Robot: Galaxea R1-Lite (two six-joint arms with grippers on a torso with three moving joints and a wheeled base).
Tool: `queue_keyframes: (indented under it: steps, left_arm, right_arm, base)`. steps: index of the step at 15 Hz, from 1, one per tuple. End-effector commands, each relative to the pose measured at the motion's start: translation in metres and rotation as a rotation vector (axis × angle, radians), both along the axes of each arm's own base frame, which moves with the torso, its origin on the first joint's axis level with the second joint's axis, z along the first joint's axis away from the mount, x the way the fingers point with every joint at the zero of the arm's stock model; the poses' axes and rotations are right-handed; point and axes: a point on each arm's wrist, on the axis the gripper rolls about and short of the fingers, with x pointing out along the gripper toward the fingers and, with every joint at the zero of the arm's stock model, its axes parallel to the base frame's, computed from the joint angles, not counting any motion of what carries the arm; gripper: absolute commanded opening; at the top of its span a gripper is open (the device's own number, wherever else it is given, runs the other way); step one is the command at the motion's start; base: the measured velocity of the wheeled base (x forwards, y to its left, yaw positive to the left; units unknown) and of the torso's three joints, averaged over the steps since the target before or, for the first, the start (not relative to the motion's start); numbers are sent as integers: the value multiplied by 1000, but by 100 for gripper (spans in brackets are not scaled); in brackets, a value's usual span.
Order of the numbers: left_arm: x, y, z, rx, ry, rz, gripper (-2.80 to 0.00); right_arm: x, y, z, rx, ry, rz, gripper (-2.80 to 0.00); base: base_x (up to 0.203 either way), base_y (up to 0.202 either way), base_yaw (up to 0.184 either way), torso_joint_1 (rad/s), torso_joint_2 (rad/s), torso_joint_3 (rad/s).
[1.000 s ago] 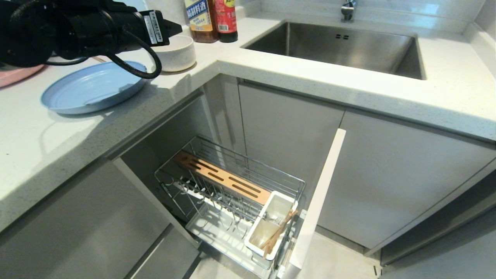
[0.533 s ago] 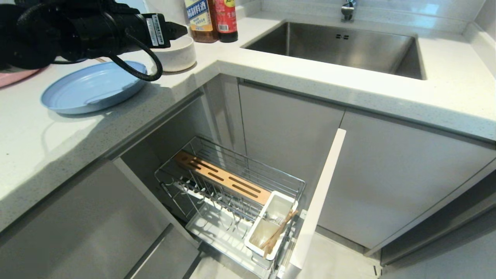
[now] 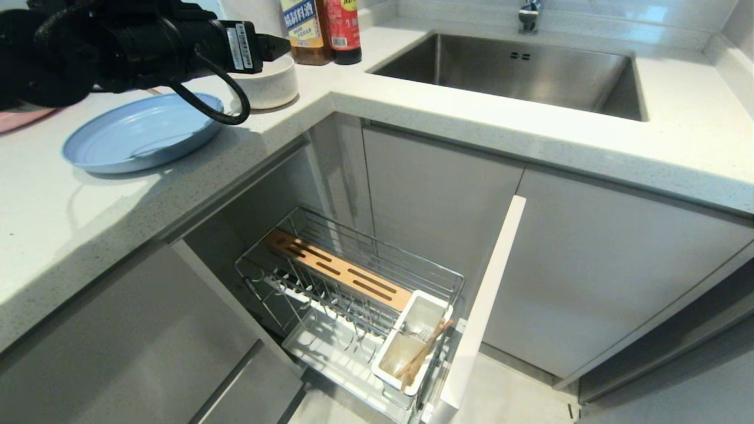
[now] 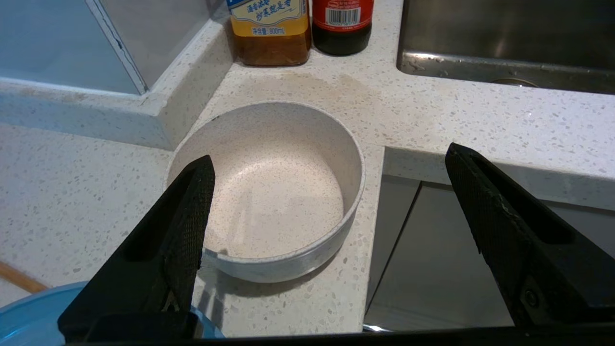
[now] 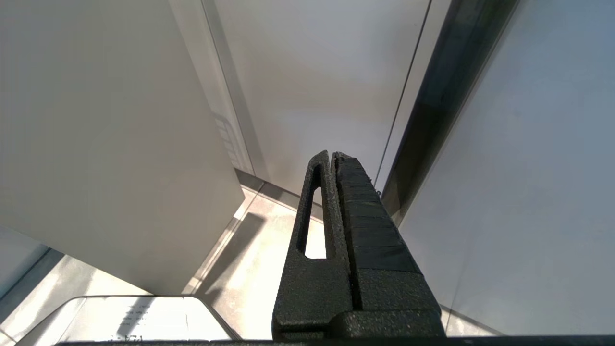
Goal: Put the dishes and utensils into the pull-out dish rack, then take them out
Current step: Pick up the bowl and place it in the cupboard
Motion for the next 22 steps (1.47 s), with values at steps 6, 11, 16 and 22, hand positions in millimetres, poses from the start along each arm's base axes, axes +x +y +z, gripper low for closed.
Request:
queue_keyframes:
  steps: [6, 11, 16, 22]
  left_arm:
    - [24, 2, -16, 57, 7, -15, 0]
    - [35, 7, -24, 67, 8, -1, 0]
    - [38, 11, -26, 72, 23, 11, 0]
    - [39, 11, -28, 73, 33, 11, 0]
  right_arm:
    - [0, 0, 0, 0, 0, 0, -280]
    - [0, 0, 0, 0, 2, 0, -280]
    - [0, 0, 0, 0, 2, 0, -280]
    - [0, 0, 0, 0, 2, 0, -280]
  base:
    - [0, 0, 0, 0, 0, 0]
    - [0, 0, 0, 0, 0, 0]
    - [0, 0, 0, 0, 0, 0]
    - [0, 0, 0, 0, 0, 0]
